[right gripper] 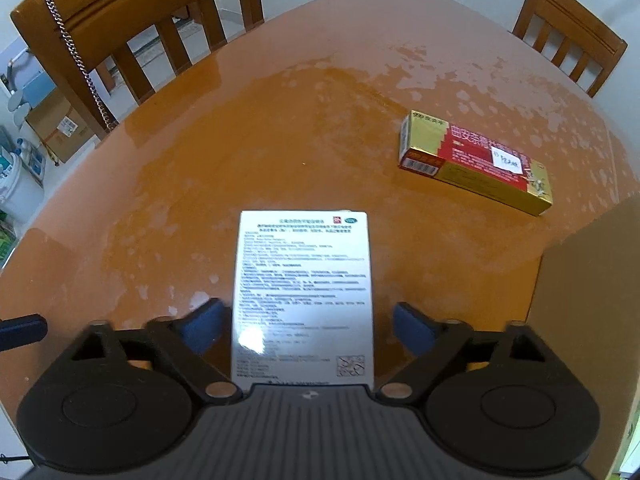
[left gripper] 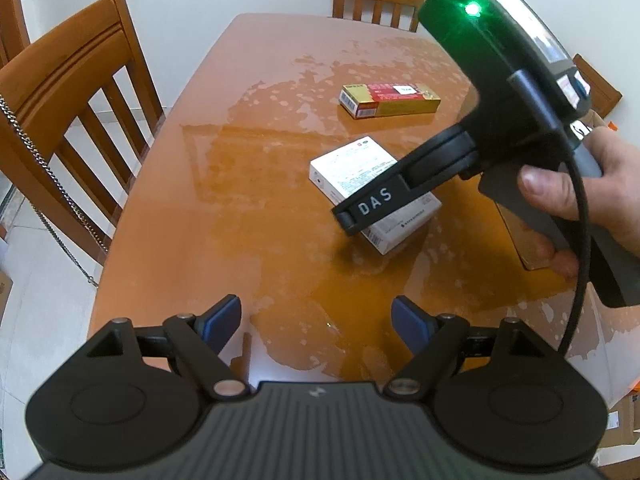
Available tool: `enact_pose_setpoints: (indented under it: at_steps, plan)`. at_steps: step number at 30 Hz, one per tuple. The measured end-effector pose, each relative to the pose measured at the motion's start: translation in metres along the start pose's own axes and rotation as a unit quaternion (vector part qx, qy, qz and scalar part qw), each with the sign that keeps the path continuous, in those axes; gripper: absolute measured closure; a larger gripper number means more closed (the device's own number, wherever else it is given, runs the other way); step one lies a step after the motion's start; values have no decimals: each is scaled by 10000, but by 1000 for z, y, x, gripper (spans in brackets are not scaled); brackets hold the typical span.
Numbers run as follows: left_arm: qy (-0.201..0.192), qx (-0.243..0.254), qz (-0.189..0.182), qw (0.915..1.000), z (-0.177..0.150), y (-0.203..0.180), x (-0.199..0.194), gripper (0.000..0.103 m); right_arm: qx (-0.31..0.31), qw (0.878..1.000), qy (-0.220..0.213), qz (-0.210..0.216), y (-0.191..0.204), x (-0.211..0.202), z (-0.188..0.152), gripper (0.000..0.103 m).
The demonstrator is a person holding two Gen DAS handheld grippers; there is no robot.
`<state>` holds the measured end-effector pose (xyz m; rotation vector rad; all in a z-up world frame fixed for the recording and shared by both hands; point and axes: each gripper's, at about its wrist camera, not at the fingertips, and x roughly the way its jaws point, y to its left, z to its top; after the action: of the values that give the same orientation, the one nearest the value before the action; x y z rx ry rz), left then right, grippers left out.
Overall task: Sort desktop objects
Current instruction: 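Lift the white box off the table with the right gripper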
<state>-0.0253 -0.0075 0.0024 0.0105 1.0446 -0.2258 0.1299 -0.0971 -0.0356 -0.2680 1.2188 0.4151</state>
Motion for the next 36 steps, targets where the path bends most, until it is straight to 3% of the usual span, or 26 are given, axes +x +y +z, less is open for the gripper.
enact_pose_setpoints:
  at_steps: [4,10,16,19,26,36]
  plan:
    - [14,19,-7,10000,0,-1,1,21,53,9999,13,122,-4,-1,-3,28]
    - [34,48,-18,10000,0,-3,3,21,733,9945,91,744,-26,-6,-2,28]
    - [-45,359,-94,9993,3,-13,12,21,1654,9680,277,1868,-53,-9,-7,28]
    - [-87,525,-305,9981,5,-21,18,21,1886,9571,355,2170,-58,-8,-11,28]
    - [-303,981,-842,9911,11,-43,28,21,2008,9477,442,2442,-57,-8,-14,28]
    - [-628,969,-1043,9878,18,-49,20,20,2029,9518,325,2276,-64,-13,-14,25]
